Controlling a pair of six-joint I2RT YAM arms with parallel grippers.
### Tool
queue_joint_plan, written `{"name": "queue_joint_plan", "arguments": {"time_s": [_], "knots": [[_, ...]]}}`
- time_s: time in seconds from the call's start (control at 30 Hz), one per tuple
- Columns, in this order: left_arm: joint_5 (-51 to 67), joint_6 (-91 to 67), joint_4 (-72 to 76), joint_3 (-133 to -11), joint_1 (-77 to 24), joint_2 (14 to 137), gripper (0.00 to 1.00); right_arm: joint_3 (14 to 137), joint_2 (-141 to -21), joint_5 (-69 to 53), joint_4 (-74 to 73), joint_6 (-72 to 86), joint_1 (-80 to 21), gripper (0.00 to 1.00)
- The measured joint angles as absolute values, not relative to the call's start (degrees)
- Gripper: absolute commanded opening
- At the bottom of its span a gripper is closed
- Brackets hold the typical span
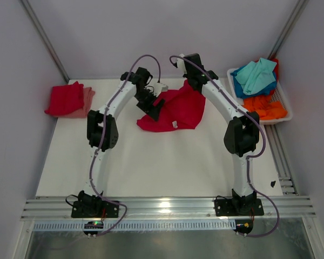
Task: Fold and stack the t-shirts
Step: Flatten out the tshirt
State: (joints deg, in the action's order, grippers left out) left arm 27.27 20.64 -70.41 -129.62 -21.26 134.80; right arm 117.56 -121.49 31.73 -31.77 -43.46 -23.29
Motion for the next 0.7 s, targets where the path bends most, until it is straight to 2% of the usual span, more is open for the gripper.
{"name": "queue_joint_plan", "arguments": {"time_s": [0.43,0.47,0.5,0.53,0.57,0.6,0.7], "knots": [[27.4,21.2,-69.3,-131.2,-22.6,139.0,0.86,117.6,-121.7,31.2,-33.1,-42.1,-23.3,0.03],[27.4,21.2,-69.1,-131.2,-22.6,139.0,0.81,117.6,-121.7,31.1,-33.1,-42.1,-23.3,0.03],[27.2,21.1,-68.8,-130.9,-22.6,139.0,0.70,117.6,-121.7,31.0,-33.1,-42.0,-23.3,0.03],[27.1,21.0,-68.6,-130.7,-22.6,139.0,0.51,117.6,-121.7,30.9,-33.1,-41.9,-23.3,0.03],[27.1,21.0,-68.6,-130.4,-22.6,139.0,0.05,117.6,-121.7,30.9,-33.1,-41.9,-23.3,0.03],[27.1,21.3,-68.8,-130.4,-22.6,139.0,0.00,117.6,-121.7,30.8,-33.1,-41.9,-23.3,0.03],[27.0,23.0,-69.6,-130.5,-22.6,139.0,0.00,117.6,-121.9,30.7,-33.2,-41.9,-23.3,0.03]]}}
